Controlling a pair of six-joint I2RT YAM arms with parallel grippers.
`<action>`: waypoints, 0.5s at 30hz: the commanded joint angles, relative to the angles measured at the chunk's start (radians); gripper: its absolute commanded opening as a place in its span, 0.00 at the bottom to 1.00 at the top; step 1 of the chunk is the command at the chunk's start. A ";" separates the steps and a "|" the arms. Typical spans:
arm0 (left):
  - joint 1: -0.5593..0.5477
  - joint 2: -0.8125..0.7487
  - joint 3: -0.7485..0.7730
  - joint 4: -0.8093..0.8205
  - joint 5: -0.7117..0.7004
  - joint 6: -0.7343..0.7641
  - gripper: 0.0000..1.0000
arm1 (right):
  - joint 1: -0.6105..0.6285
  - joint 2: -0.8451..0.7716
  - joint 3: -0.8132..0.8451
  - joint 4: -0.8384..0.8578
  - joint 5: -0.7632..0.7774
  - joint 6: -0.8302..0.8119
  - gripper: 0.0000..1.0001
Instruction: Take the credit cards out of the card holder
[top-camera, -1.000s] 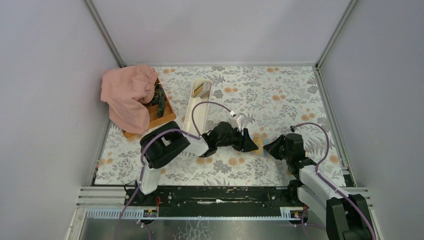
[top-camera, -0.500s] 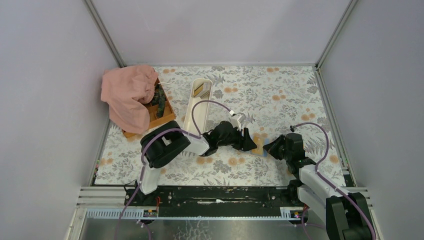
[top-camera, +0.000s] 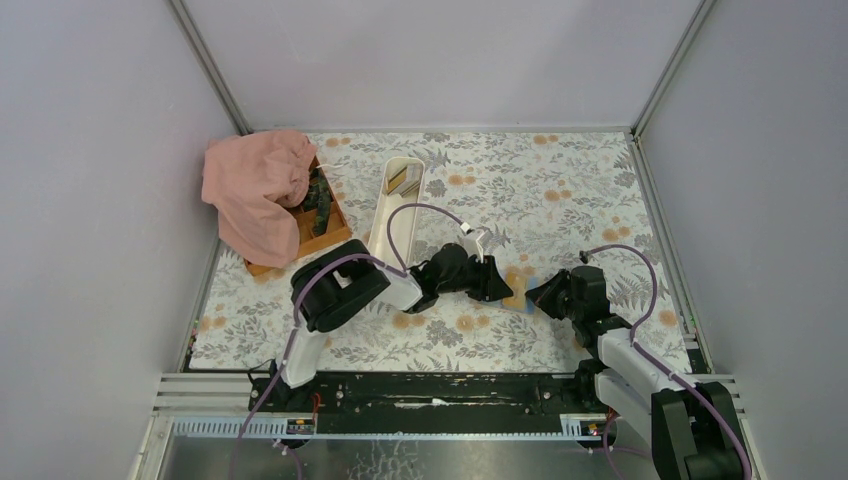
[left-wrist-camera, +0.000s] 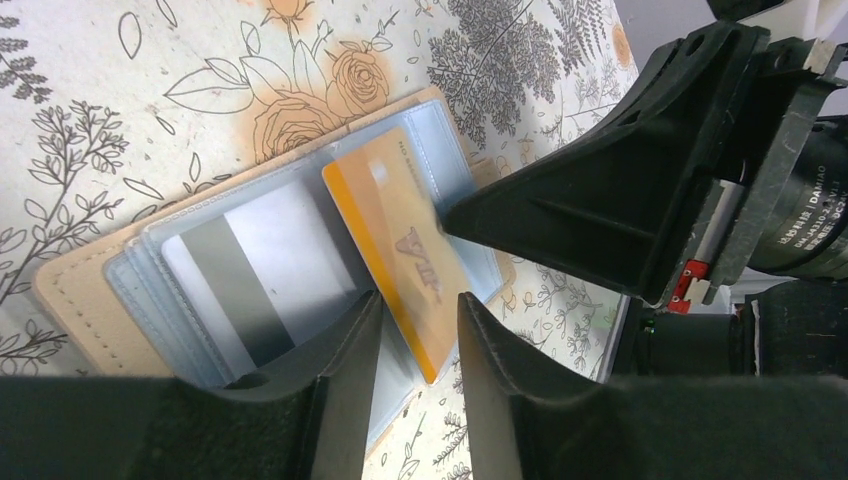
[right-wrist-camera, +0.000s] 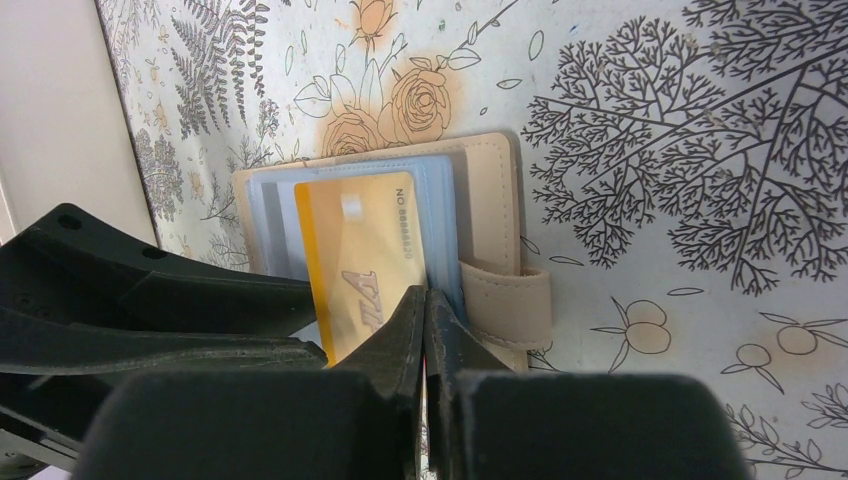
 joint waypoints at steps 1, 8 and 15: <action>-0.004 0.033 0.017 0.037 0.029 -0.019 0.39 | -0.003 0.005 -0.015 -0.018 0.012 -0.010 0.00; -0.003 0.021 0.003 0.035 0.023 -0.019 0.32 | -0.003 0.003 -0.015 -0.019 0.010 -0.011 0.00; -0.002 0.000 -0.010 0.025 0.002 -0.010 0.32 | -0.003 0.008 -0.016 -0.015 0.009 -0.014 0.00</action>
